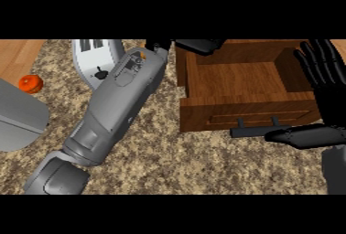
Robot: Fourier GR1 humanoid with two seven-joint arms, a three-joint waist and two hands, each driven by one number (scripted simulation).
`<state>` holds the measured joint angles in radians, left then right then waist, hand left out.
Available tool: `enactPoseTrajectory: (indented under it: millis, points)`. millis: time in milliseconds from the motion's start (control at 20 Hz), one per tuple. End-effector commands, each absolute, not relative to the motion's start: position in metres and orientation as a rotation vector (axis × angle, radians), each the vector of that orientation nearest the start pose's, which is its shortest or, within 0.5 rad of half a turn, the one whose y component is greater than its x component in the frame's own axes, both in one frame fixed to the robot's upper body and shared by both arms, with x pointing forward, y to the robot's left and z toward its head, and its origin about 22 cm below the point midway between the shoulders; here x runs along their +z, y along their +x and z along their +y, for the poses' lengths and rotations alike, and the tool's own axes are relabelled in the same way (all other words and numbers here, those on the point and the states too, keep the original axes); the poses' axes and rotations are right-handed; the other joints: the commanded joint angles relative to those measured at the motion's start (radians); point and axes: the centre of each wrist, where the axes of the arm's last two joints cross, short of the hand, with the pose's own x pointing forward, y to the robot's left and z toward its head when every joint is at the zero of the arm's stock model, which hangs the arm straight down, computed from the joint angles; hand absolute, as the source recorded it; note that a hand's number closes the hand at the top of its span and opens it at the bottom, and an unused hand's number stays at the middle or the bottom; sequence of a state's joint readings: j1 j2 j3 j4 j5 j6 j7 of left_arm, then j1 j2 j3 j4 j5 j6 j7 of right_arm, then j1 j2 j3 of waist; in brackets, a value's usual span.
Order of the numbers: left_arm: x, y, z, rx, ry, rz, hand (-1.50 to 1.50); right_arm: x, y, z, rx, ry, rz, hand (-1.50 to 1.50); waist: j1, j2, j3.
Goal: Pick up the cup, place it into the drawer and close the drawer
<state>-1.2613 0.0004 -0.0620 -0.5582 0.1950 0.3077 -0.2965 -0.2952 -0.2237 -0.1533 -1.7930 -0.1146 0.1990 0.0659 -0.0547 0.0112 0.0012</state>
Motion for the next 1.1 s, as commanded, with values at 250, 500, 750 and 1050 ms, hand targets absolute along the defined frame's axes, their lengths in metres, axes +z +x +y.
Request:
enactPoseTrajectory:
  millis: [250, 500, 750, 1050]
  points:
    - [0.159, 0.447, 0.030, -0.350, 0.025, -1.805, 1.50, 0.144, 0.287, -0.266, 0.322, 0.092, -2.023, -1.50, -0.073, 0.017, 0.001]
    - [0.128, 0.443, 0.038, -0.467, 0.019, -1.710, 1.50, 0.152, 0.292, -0.249, 0.341, 0.119, -2.036, -1.50, -0.107, 0.022, 0.001]
    - [0.110, 0.440, 0.044, -0.478, 0.038, -1.714, -1.50, 0.163, 0.301, -0.246, 0.384, 0.142, -2.060, -1.50, -0.152, 0.042, 0.001]
    - [0.112, 0.438, 0.044, -0.292, -0.132, -1.757, -1.50, 0.158, 0.300, -0.220, 0.483, 0.427, -2.033, -1.50, -0.161, 0.041, 0.000]
